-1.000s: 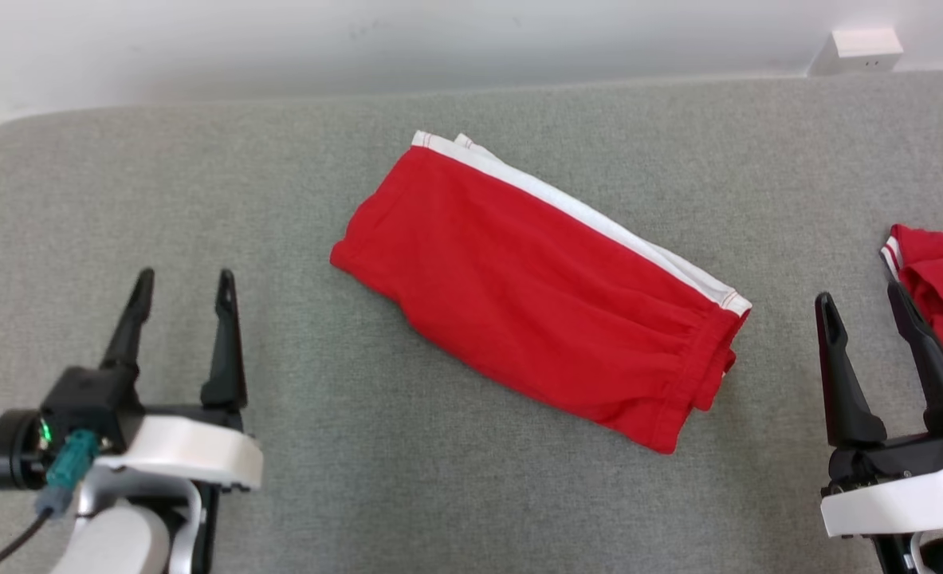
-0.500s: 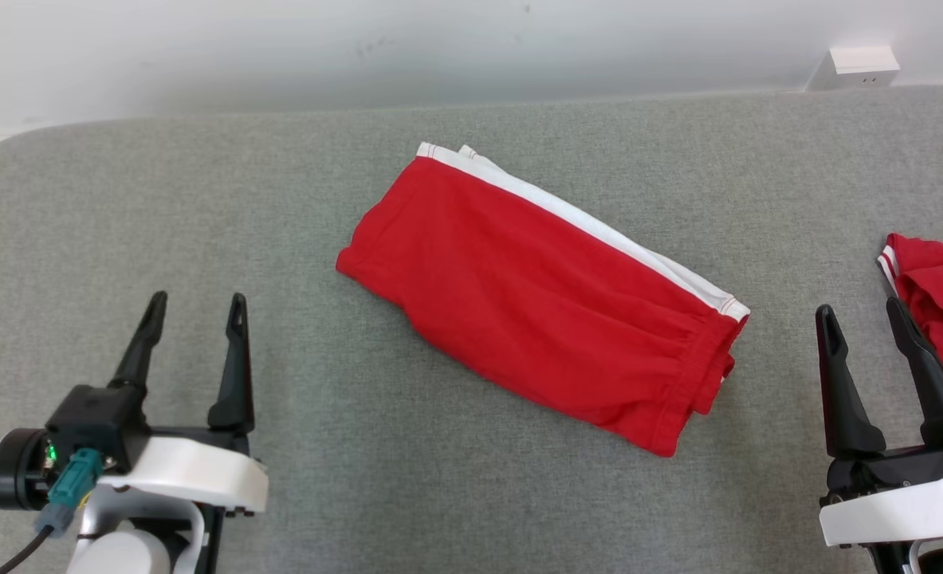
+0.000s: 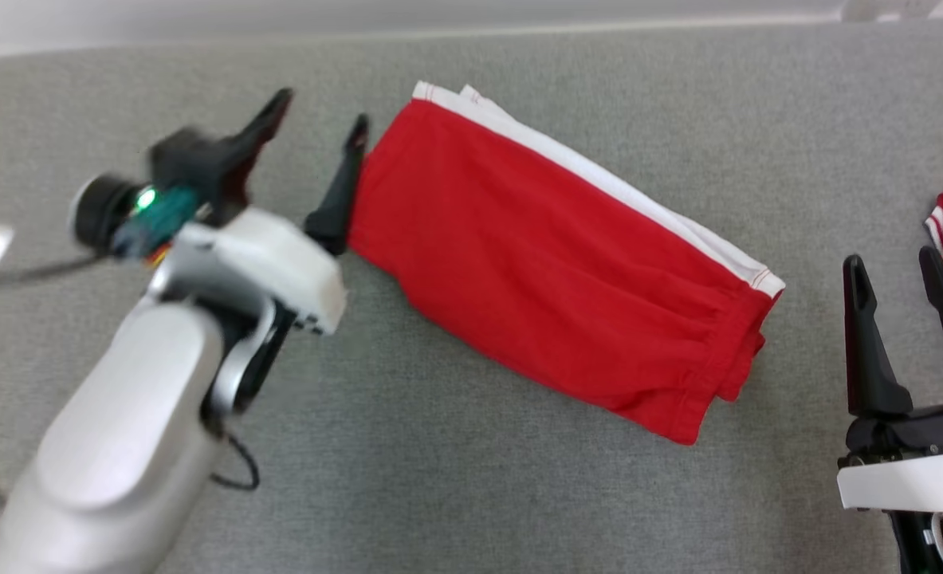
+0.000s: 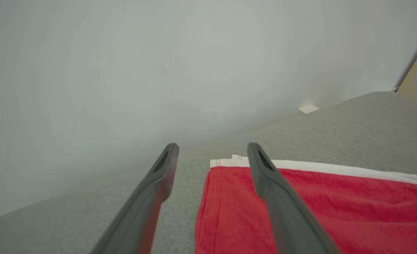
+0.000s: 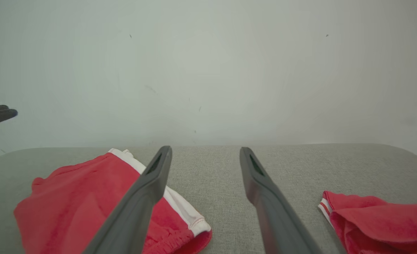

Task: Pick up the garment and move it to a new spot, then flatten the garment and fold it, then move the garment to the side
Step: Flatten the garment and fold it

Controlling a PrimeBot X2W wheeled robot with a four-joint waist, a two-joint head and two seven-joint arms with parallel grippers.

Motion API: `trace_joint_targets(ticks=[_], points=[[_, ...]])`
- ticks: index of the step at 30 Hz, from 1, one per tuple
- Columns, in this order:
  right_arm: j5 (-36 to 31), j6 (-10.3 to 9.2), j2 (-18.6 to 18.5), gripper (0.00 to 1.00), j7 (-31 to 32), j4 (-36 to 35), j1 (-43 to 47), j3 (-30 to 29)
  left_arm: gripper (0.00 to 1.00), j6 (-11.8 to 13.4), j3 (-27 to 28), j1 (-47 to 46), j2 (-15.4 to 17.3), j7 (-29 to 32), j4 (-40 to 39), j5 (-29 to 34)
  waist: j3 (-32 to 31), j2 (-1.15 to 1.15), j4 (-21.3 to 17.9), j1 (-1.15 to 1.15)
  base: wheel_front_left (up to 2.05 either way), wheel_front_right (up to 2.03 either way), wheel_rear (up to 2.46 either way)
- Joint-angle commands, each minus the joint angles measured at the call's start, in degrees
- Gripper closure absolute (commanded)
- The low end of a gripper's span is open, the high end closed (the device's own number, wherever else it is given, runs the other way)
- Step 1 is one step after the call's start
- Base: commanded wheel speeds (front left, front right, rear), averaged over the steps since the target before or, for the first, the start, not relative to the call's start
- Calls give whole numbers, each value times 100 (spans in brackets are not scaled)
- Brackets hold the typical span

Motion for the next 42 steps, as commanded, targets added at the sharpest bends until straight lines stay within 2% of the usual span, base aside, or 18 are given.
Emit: trace_joint_targets(ticks=[1,4,7,8,11,15,19,20,21,22,26,30,36,42], points=[[57,-13,-31,0,-42,12,-100,25,0,-146,-130,-268,-79,178,379,-3,238,0,-80,0,0,0,0],[92,-13,-21,0,-107,75,-190,80,0,-451,-383,-767,-309,498,1276,-48,379,0,-164,0,0,0,0],[121,-13,-9,0,-168,160,-247,135,0,-651,-521,-1070,-451,696,2121,-105,458,0,-236,0,0,0,0],[121,-13,-9,0,-168,160,-247,135,0,-651,-521,-1070,-451,696,2121,-105,458,0,-236,0,0,0,0],[154,-13,6,0,-218,235,-263,174,0,-788,-647,-1258,-569,839,2866,-109,490,0,-295,0,0,0,0],[153,-13,12,0,-264,311,-262,180,0,-776,-795,-1310,-712,1226,3700,-80,496,0,-332,0,0,0,0],[157,-13,15,0,-297,352,-245,179,0,-1021,-1000,-1255,-912,1768,4167,-224,472,0,-344,0,0,0,0],[164,-13,16,0,-289,354,-240,170,50,-1122,-1076,-1244,-940,1916,4222,-210,462,0,-343,0,0,0,0],[170,-13,18,0,-288,358,-234,165,84,-1198,-1134,-1216,-999,1942,4236,-235,452,0,-342,0,0,0,0],[179,-13,20,0,-293,358,-228,150,100,-1245,-1193,-1203,-1039,2020,4245,-229,442,0,-338,0,0,0,0],[181,-13,28,0,-295,357,-212,128,100,-1303,-1280,-1159,-1029,2100,4209,-214,392,0,-325,0,0,0,0],[157,-13,37,0,-308,377,-170,118,100,-1115,-1144,-1125,-918,1689,3983,-206,262,0,-306,0,0,0,0],[91,-13,45,0,-285,396,-4,63,100,-696,-726,-680,-630,1116,3041,-454,-49,0,-198,0,0,0,0],[75,-13,71,0,-254,402,236,67,100,-43,-382,648,-108,1009,1422,-660,-360,0,-82,0,0,0,0]])
